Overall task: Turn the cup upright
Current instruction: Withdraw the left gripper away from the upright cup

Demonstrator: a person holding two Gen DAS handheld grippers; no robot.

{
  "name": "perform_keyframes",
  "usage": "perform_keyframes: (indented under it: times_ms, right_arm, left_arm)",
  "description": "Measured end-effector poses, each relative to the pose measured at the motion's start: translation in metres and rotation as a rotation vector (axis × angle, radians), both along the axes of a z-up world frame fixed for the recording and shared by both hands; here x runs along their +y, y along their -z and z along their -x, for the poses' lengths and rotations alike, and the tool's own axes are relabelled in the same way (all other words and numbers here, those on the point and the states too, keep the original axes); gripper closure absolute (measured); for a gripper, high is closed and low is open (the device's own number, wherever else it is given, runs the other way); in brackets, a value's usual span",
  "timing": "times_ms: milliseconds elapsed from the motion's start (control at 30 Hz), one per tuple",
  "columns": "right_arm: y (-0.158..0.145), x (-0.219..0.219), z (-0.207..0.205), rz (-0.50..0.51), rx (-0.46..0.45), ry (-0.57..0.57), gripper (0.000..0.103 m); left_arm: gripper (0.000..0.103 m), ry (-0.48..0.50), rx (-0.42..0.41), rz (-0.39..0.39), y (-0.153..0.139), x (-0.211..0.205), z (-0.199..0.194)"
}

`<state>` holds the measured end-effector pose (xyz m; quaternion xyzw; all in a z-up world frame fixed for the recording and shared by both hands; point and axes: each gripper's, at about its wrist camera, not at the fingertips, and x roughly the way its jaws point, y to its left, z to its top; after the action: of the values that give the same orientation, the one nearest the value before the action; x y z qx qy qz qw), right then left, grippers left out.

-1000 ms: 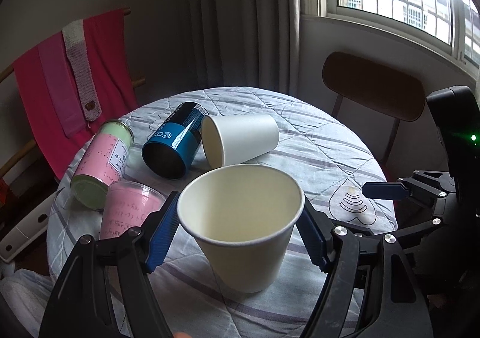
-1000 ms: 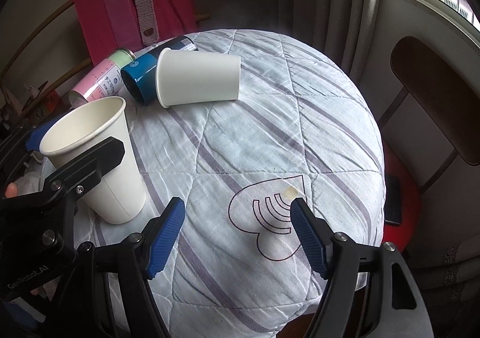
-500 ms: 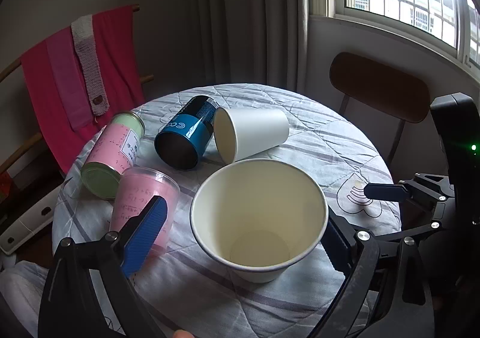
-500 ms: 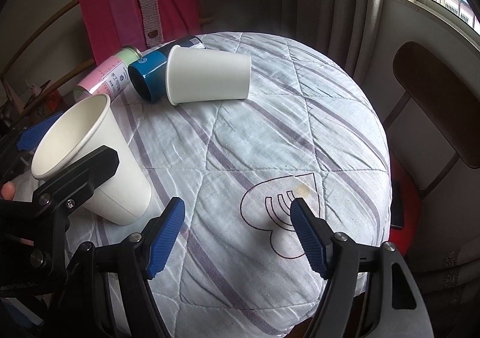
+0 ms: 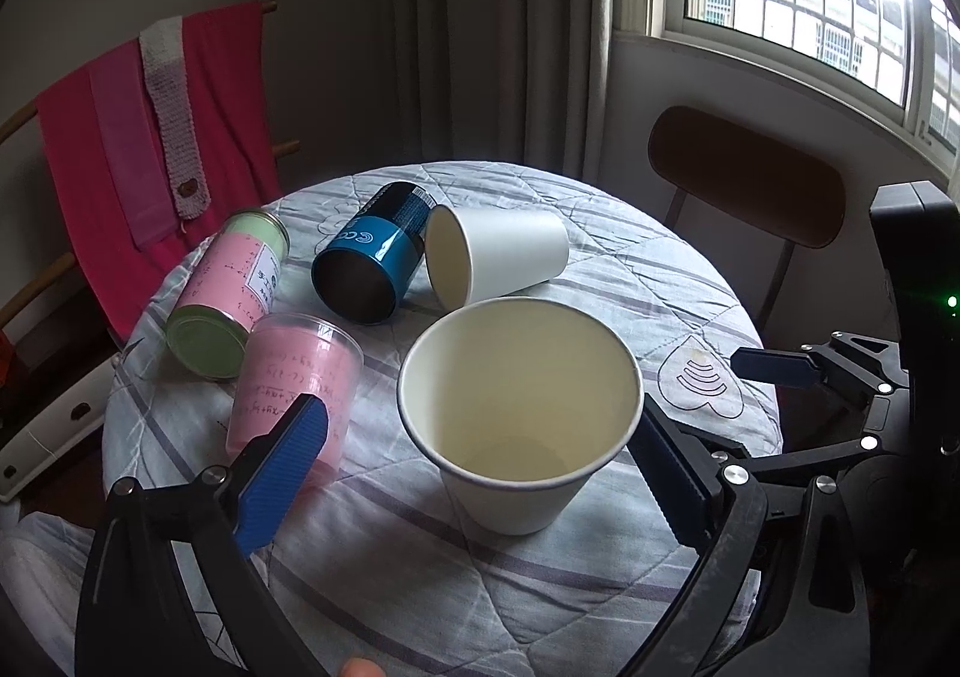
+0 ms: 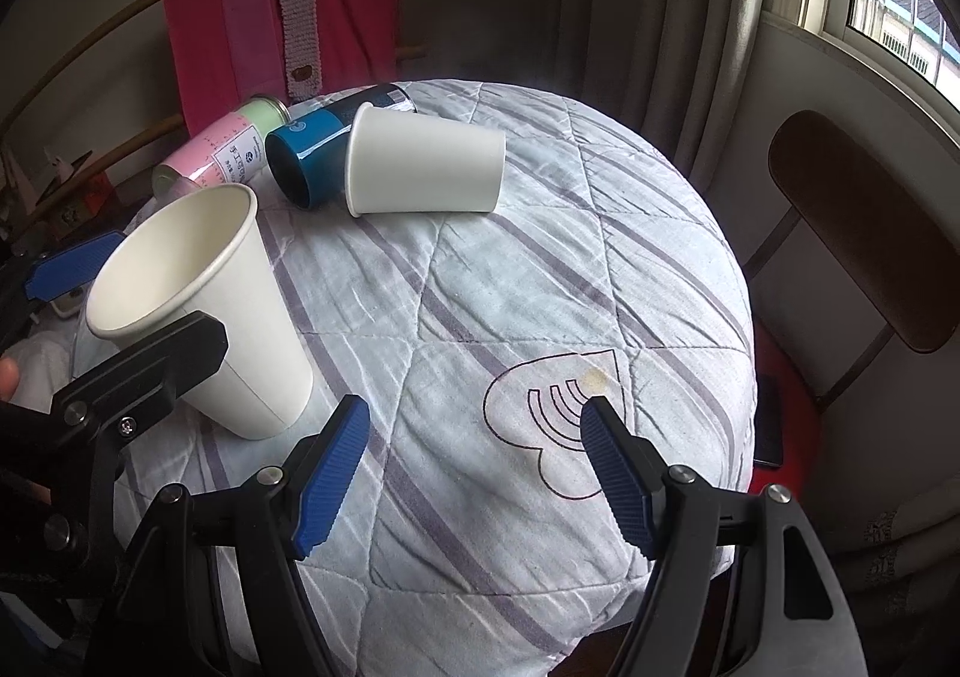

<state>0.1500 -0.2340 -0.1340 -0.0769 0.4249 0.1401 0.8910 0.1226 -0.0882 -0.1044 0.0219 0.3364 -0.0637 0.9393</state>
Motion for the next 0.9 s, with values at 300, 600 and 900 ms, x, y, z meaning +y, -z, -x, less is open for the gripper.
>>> perform_keyframes:
  times_ms: [300,600,900]
  right_arm:
    - [-0.027,0.009,0.026,0.092,-0.095,0.038,0.029]
    - [-0.061,0.026,0.070,0.133,-0.190,0.082,0.021]
    - [-0.092,0.061,0.116,0.140,-0.314,0.103,0.021]
  left_arm:
    - [0.003,0.004,-0.034,0.029,-0.020,0.010,0.025]
    - [0.002,0.014,-0.090,0.081,-0.048,0.034,0.067]
    - [0.001,-0.009,-0.189,0.075,-0.080,0.071,0.116]
